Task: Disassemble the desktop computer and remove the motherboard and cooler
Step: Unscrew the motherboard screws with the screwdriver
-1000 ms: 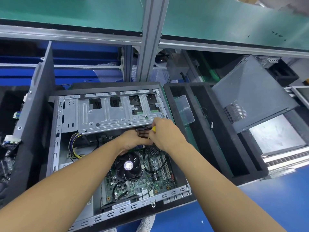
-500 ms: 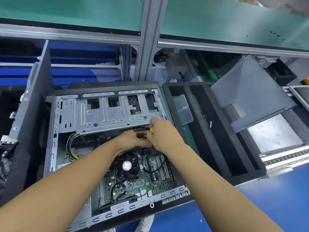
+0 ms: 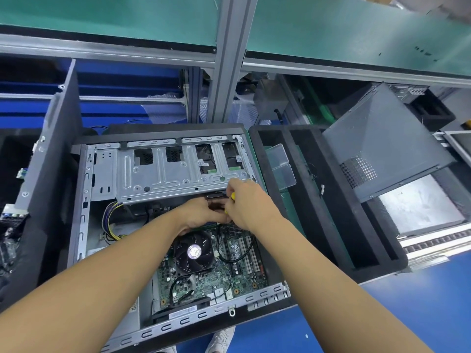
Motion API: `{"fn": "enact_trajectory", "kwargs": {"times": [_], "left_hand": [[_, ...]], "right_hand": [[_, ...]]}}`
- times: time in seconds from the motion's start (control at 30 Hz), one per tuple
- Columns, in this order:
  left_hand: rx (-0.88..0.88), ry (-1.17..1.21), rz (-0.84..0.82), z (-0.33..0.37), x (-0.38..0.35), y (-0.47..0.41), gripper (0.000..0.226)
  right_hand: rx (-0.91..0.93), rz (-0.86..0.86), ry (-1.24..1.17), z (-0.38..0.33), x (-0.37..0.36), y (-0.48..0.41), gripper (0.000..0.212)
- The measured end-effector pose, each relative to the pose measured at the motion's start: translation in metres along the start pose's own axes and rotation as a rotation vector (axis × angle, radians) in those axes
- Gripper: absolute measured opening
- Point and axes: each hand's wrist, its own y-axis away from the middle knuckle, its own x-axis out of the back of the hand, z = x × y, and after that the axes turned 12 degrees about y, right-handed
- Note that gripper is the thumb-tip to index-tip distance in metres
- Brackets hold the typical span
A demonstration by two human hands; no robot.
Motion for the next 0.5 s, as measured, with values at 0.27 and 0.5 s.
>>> {"fn": "enact_trajectory", "kwargs": {"times": [0.27, 0.5], "left_hand": [[-0.005, 0.060, 0.019, -0.0017, -0.0012, -0.0010, 0.014], [0.001, -0.009, 0.038, -0.0015, -0.0022, -0.0012, 0.055]], "right_hand": [[-0.101, -0.015, -0.027, 0.0034, -0.0035, -0.0009, 0.042], [0.008, -0.078, -0.020, -0.0019, -0.0005, 0.0002, 0.023]]}}
